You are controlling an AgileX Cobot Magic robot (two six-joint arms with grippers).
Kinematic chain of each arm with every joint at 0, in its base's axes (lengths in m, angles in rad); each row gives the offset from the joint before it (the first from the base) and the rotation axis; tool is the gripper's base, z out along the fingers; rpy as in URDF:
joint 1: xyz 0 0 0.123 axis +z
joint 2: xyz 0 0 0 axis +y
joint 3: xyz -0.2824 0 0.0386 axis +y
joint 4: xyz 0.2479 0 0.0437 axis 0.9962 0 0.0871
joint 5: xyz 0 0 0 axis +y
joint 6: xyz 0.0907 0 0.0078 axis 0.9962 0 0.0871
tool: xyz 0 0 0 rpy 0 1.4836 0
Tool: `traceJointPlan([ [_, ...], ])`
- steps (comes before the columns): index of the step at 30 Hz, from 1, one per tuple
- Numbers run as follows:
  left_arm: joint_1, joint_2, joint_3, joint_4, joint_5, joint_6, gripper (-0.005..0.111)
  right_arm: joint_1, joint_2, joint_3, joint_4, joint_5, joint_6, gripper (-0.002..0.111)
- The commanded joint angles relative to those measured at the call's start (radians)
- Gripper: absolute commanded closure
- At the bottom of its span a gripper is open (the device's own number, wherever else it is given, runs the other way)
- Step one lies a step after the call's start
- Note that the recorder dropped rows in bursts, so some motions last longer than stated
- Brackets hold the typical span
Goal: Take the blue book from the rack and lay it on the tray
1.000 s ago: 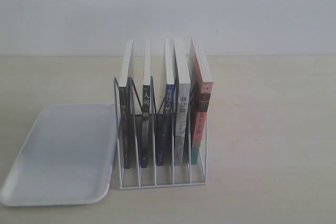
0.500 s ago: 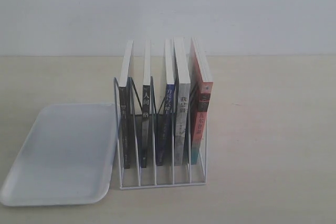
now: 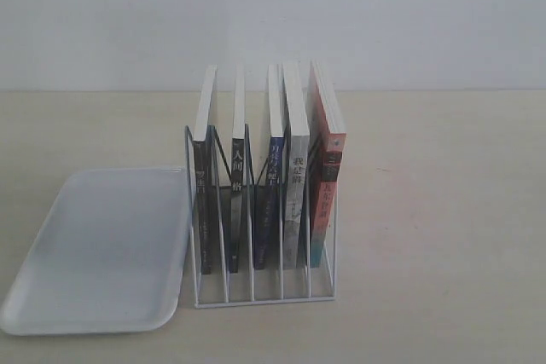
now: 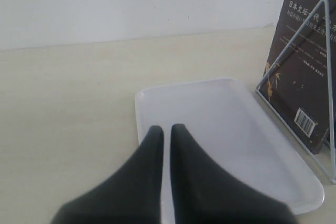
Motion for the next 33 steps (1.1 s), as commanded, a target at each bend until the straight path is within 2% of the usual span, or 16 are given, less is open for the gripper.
traceJointPlan([
  [1, 0.004, -0.003, 0.003, 0.001, -0.002, -0.007, 0.102, 0.133, 0.161, -0.006, -0.322, -0.095, 0.268, 0.108],
  [3, 0.004, -0.003, 0.003, 0.001, -0.002, -0.007, 0.102, 0.248, 0.276, -0.033, -0.465, -0.284, 0.292, 0.108],
  [4, 0.004, -0.003, 0.003, 0.001, -0.002, -0.007, 0.102, 0.299, 0.318, -0.079, -0.498, -0.256, 0.323, 0.108],
  [5, 0.004, -0.003, 0.003, 0.001, -0.002, -0.007, 0.102, 0.376, 0.362, -0.167, -0.547, -0.059, 0.398, 0.108],
  [7, 0.004, -0.003, 0.003, 0.001, -0.002, -0.007, 0.102, 0.493, 0.388, -0.291, -0.617, 0.229, 0.414, 0.108],
  [11, 0.004, -0.003, 0.003, 0.001, -0.002, -0.007, 0.102, 0.710, 0.404, -0.514, -0.607, 0.630, 0.383, 0.108],
  [13, 0.004, -0.003, 0.003, 0.001, -0.002, -0.007, 0.102, 0.774, 0.420, -0.609, -0.546, 0.784, 0.411, 0.108],
  [18, 0.004, -0.003, 0.003, 0.001, -0.002, -0.007, 0.102, 0.803, 0.525, -0.810, -0.343, 1.008, 0.277, 0.108],
  [24, 0.004, -0.003, 0.003, 0.001, -0.002, -0.007, 0.102, 0.805, 0.726, -1.024, -0.314, 1.321, 0.241, 0.108],
  [26, 0.004, -0.003, 0.003, 0.001, -0.002, -0.007, 0.102, 0.805, 0.781, -1.060, -0.293, 1.355, 0.216, 0.108],
  [28, 0.004, -0.003, 0.003, 0.001, -0.002, -0.007, 0.102, 0.805, 0.847, -1.102, -0.202, 1.331, 0.101, 0.108],
  [30, 0.004, -0.003, 0.003, 0.001, -0.002, -0.007, 0.102, 0.805, 0.901, -1.124, -0.204, 1.328, 0.083, 0.108],
  [33, 0.004, -0.003, 0.003, 0.001, -0.002, -0.007, 0.102, 0.805, 0.927, -1.125, -0.213, 1.368, 0.083, 0.098],
])
